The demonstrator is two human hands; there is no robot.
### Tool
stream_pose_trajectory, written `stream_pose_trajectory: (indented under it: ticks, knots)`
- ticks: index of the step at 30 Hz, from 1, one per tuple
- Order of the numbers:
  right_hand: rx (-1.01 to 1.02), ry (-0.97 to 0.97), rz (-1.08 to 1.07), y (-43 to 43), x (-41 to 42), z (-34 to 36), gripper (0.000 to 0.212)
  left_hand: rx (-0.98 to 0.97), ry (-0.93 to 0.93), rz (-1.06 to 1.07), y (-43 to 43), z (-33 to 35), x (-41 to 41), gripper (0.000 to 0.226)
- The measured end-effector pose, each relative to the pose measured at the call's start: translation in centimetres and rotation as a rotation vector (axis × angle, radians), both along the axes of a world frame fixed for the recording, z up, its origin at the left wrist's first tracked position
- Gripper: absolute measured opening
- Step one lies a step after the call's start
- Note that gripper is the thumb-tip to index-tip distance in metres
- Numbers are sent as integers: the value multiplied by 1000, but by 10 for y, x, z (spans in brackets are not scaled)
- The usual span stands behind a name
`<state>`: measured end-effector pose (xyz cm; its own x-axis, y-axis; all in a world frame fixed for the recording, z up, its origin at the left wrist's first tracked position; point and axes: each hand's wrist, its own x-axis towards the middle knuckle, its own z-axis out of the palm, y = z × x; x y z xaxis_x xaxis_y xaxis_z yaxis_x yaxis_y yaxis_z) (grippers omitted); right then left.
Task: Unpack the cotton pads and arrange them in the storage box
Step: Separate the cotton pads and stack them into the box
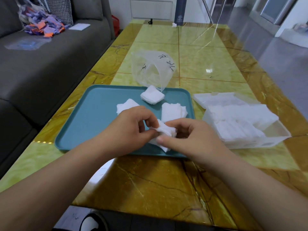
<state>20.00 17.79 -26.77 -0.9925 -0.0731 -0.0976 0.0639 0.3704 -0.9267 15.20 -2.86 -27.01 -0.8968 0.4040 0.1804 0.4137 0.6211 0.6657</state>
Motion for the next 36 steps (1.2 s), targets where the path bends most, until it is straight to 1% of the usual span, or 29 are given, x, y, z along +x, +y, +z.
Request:
stream_pose_trajectory:
  ticks: [2, 4, 5, 6, 8, 9, 11, 12, 14, 15, 19, 23, 25, 27, 30, 32, 34, 36]
  knots:
    - [133, 40, 23, -1, -1, -4, 33, 2, -4, 0, 0, 2, 0, 27]
    - [195, 104, 25, 0, -3, -6, 32, -33, -54, 15, -1, 5, 1, 46]
    - [218, 125, 30, 0, -4, -5, 33, -51, -85, 20, -1, 6, 1, 50]
    - [229, 136, 34, 0, -4, -3, 34, -60, -115, 17, 0, 6, 2, 46]
    - [231, 134, 25, 1, -5, -4, 38, -76, -149, 9, 3, 4, 3, 25]
    - [224, 114, 16, -1, -5, -6, 40, -76, -160, 8, 4, 2, 3, 20]
    - [132, 54, -19, -6, -4, -8, 47, -52, -184, 12, 6, 0, 4, 18]
    - [45, 16, -50, -9, -4, -9, 48, -33, -199, 11, 7, 0, 5, 19]
    - [-83, -43, -107, -17, -4, -9, 38, -11, -222, 6, 8, -1, 6, 21]
    - [-98, -54, -126, -22, -4, -7, 32, -6, -224, 1, 9, -1, 7, 22]
    - [-2, 10, -171, -35, -5, -12, 30, -8, -223, -3, 9, -4, 7, 19]
    - [131, 50, -133, -42, -6, -15, 34, -22, -235, 12, 8, -12, 6, 11]
    - [156, 57, -121, -42, -5, -13, 35, -41, -221, 13, 9, -11, 6, 8]
    - [128, 43, -134, -40, -4, -8, 34, -36, -221, 19, 10, -5, 5, 8]
    - [57, 50, -104, -30, 0, 8, 32, 50, -207, 45, 11, 7, 3, 8]
    - [48, 101, -66, -20, 3, 16, 44, 135, -217, 92, 13, 15, 3, 18]
    - [12, 134, -59, -5, 5, 21, 55, 208, -279, 113, 19, 23, 6, 24]
    - [-39, 133, -75, 8, 4, 24, 59, 303, -377, 55, 24, 28, 9, 21]
